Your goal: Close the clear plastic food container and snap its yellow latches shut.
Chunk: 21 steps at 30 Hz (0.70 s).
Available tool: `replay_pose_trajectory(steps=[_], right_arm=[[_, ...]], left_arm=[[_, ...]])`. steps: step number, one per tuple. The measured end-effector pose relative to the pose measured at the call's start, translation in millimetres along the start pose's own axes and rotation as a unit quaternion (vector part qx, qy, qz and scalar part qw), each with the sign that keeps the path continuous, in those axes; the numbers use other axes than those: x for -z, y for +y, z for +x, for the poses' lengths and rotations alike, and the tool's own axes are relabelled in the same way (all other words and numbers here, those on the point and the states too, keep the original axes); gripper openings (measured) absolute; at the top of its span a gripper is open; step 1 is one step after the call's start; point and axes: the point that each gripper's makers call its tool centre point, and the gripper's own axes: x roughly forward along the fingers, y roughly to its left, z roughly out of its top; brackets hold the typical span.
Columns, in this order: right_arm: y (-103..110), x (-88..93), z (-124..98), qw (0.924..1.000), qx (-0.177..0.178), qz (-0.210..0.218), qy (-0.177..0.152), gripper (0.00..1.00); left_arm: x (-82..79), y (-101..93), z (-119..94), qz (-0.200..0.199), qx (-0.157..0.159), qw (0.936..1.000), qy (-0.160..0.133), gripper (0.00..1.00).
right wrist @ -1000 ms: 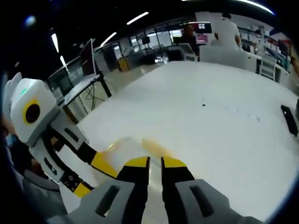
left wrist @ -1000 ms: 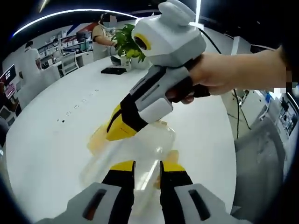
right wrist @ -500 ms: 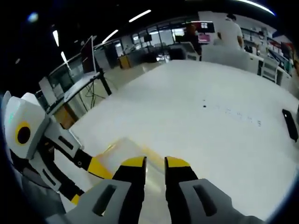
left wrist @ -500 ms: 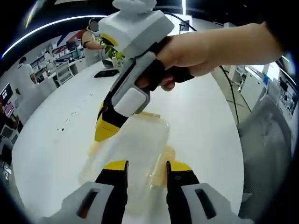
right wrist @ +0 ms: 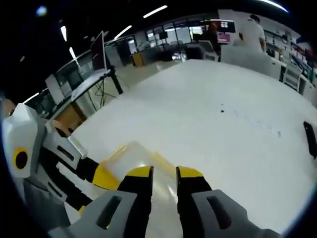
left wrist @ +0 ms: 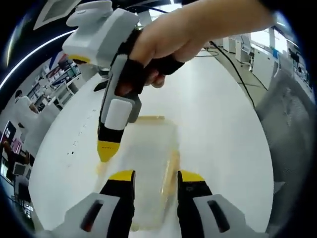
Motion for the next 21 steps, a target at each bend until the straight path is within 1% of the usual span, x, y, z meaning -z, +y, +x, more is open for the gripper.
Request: replay_pose_trajectory(steps=[2,3,5,8,12,14,16,18,21], right_arm=[[0.1,0.6,0.8,0.9999,-0.003,-0.007,0.006,0.17],[0.5,1.7,1.5,0.9998,-0.006,-0.014,0.013,0.17],[0.8,1.5,1.7,0.9996,-0.007,-0.023,0.015,0.17],[1.8,1.6,3.3,0.999,-0.013,-0.034,0.024,0.18],[4.1,2.4,5.4,0.9972,-0.029,-0.055,0.042,0.21],[6.8,3.3,6.1,0.9952,-0.042,-0.07,0.054,0.23],[6.5,4.8,6.8,0.9913,-0.052,-0.099,0.07,0.24],[6.5,6.1,7.6,0.9878,-0.058,-0.118,0.084,0.24],[7.7,5.9,8.9,0.9849,-0.07,-0.127,0.094,0.25]], left_arm=[[-0.3,0.4,0.3,0.003,-0.001,1.0,0.0,0.27],[-0.1,0.3,0.6,0.008,-0.001,1.0,0.001,0.27],[0.2,0.4,0.4,0.018,-0.003,0.9998,0.003,0.26],[0.2,0.0,1.0,0.019,-0.002,0.9998,0.004,0.27],[0.0,-0.2,1.1,0.027,0.001,0.9996,0.009,0.27],[0.2,-0.4,1.6,0.032,0.002,0.9994,0.01,0.27],[0.4,-0.3,1.8,0.039,0.004,0.9991,0.013,0.27],[0.4,-0.4,2.1,0.045,0.008,0.9989,0.015,0.27],[0.6,0.4,2.7,0.056,0.014,0.9981,0.02,0.27]])
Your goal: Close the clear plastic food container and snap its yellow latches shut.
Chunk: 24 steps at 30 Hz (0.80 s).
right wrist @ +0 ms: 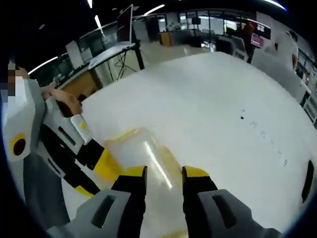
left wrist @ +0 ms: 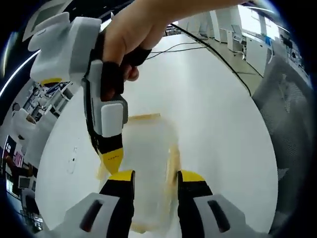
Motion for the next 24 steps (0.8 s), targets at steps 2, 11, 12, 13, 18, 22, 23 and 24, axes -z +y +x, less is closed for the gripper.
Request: replay_pose_trajectory(steps=[2,11,12,13,18,22,23,24], right_arm=[[-3.3,0.8,0.4,0.9998,-0.012,-0.006,0.012,0.26],[-4.8,2.2,4.6,0.9944,-0.056,-0.058,0.069,0.28],[-2.6,3.6,4.3,0.9927,-0.062,-0.068,0.079,0.28],[-1.4,3.9,4.5,0.9917,-0.066,-0.073,0.083,0.28],[4.1,4.4,4.4,0.9859,-0.085,-0.095,0.108,0.27],[5.5,4.5,4.5,0.9811,-0.099,-0.108,0.126,0.27],[5.8,4.9,4.5,0.9796,-0.105,-0.111,0.131,0.27],[5.8,5.1,4.6,0.9787,-0.108,-0.111,0.135,0.27]], left_arm=[[0.4,0.0,0.4,0.007,0.007,0.9999,0.004,0.27],[0.4,-0.2,2.8,0.044,0.025,0.9983,0.029,0.28],[0.4,-0.1,3.2,0.046,0.026,0.9981,0.031,0.28],[0.4,-0.1,3.1,0.047,0.027,0.998,0.032,0.28],[1.4,-0.7,2.2,0.065,0.038,0.9963,0.042,0.28],[1.3,-1.3,1.9,0.083,0.049,0.9939,0.054,0.29],[1.0,-1.3,2.1,0.087,0.053,0.9932,0.057,0.29],[0.5,-1.3,2.2,0.088,0.056,0.9928,0.058,0.29]])
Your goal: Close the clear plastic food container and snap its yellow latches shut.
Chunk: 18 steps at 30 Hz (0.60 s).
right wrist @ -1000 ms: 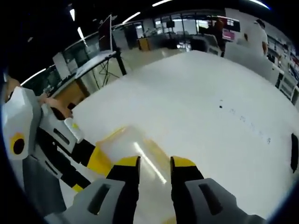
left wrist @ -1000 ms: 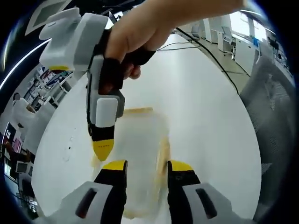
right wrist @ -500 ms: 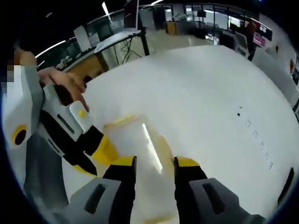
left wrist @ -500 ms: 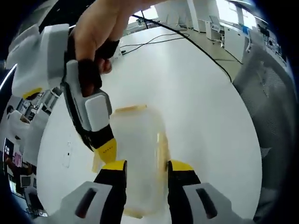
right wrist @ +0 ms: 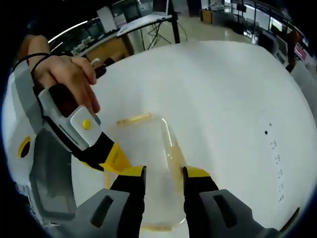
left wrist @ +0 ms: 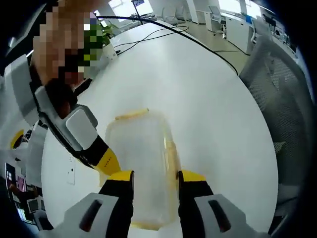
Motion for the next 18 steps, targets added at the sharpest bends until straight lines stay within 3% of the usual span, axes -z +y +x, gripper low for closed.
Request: replay_pose_trajectory(steps=[8,18], right_arm=[[1.5,2.0,0.7,0.9994,-0.031,0.001,0.016,0.29],[5.1,4.0,4.3,0.9981,-0.053,0.004,0.03,0.32]], left_arm=[[-2.4,1.9,3.0,0.015,0.02,0.9995,0.018,0.31],[-4.2,2.7,5.8,0.004,0.01,0.9998,0.016,0.33]])
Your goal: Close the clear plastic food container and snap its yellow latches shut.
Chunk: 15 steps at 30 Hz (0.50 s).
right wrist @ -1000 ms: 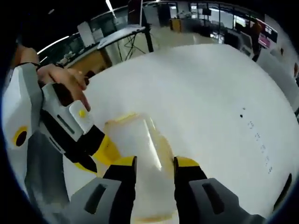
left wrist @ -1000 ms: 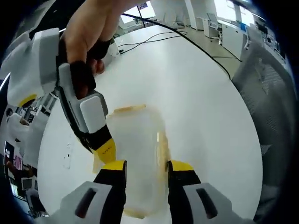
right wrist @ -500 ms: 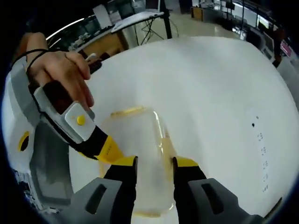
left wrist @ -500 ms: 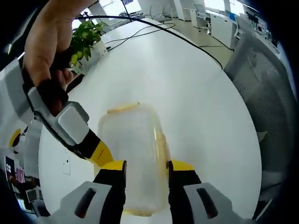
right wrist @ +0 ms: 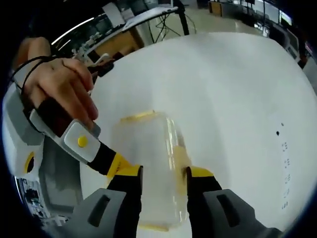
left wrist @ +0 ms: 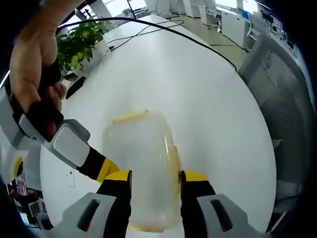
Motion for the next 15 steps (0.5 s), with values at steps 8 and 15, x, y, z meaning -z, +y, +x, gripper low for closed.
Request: replay_pose_trajectory(steps=[8,15], right_arm=[[-6.3,-0.9,1.4,0.9999,-0.012,0.01,0.001,0.33],[-7.6,-1.6,2.6,0.9994,-0.022,0.027,0.0,0.33]], left_arm=[[0.2,-1.6,3.0,0.022,-0.025,0.9994,0.012,0.34],[1.1,-1.9,3.5,0.032,-0.047,0.9981,0.023,0.35]])
